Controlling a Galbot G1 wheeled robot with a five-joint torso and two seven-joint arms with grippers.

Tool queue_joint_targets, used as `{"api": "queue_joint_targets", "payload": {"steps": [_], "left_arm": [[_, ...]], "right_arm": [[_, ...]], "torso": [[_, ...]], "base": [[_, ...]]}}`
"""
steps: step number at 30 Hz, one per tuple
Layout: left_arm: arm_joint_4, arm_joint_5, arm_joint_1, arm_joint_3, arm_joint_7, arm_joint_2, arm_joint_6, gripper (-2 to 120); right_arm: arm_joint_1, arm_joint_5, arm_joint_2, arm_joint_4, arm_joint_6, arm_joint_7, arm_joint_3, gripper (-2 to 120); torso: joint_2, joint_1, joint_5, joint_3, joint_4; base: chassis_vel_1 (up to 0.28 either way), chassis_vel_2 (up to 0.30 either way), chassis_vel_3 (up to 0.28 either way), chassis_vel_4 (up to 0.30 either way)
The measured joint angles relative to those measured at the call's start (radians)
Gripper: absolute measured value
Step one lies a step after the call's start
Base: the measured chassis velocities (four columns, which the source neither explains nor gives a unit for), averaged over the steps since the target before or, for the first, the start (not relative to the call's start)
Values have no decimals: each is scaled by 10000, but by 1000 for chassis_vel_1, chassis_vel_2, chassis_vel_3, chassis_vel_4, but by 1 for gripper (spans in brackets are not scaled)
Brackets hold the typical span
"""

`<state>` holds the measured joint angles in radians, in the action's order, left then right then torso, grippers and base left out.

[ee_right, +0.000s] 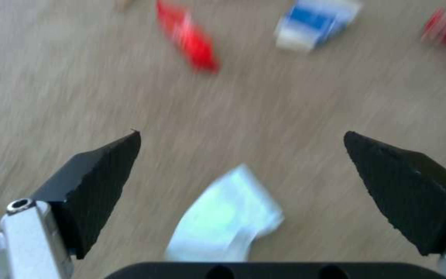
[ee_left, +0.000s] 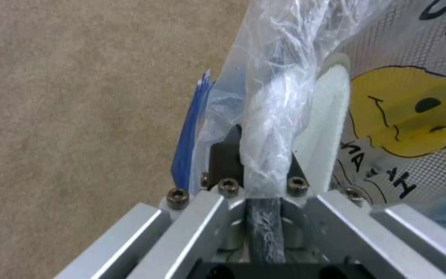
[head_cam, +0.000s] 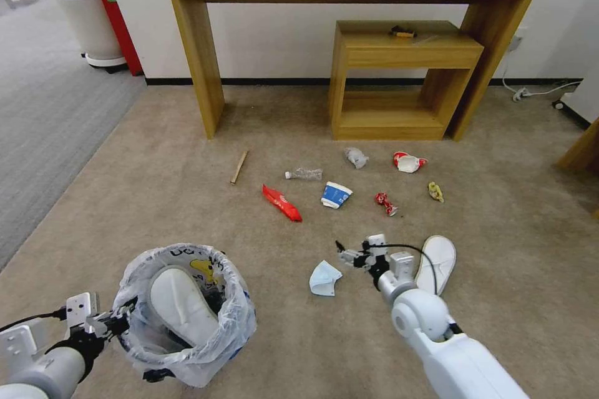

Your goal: Pick up the trash bin and place the garbage on the floor into it.

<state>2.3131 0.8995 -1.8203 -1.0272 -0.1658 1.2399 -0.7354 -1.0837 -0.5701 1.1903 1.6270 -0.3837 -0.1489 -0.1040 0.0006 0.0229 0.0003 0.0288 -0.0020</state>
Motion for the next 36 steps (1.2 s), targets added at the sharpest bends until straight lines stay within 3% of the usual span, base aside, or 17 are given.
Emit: {"api": "queue_joint_targets", "payload": {"steps": [11,21,25,28,29,36], "left_arm": [[90,-116,-58,88,-20,149,0,0],[56,-58,-122,-105,18,189,0,0],[-35,6,-157,-231,62,155,0,0],[-95,86,-149,-311,80,90,0,0],[-95,86,-149,-311,80,90,0,0],[-133,105,-28,-247,59,-20,0,0]], "right_arm": [[1602,-1309,1275,-2861,-1048,-791,987,100],[2388,-1338,2025,-4933,-998,-937,937,100],[2755,-1157,2298,-5698,-859,-533,931,100],[3227,-835,2584,-6588,-675,-50,883,86],[3227,-835,2584,-6588,-675,-50,883,86],[3522,-668,2851,-7243,-530,-9,727,55]], "torso": [[0,-1,-2,-1,1],[0,-1,0,0,1],[0,-1,-1,0,1],[0,0,-1,0,1],[0,0,-1,0,1],[1,-1,-6,-3,-3]], "base": [[0,0,0,0],[0,0,0,0],[0,0,0,0],[0,0,0,0],[0,0,0,0],[0,0,0,0]]}}
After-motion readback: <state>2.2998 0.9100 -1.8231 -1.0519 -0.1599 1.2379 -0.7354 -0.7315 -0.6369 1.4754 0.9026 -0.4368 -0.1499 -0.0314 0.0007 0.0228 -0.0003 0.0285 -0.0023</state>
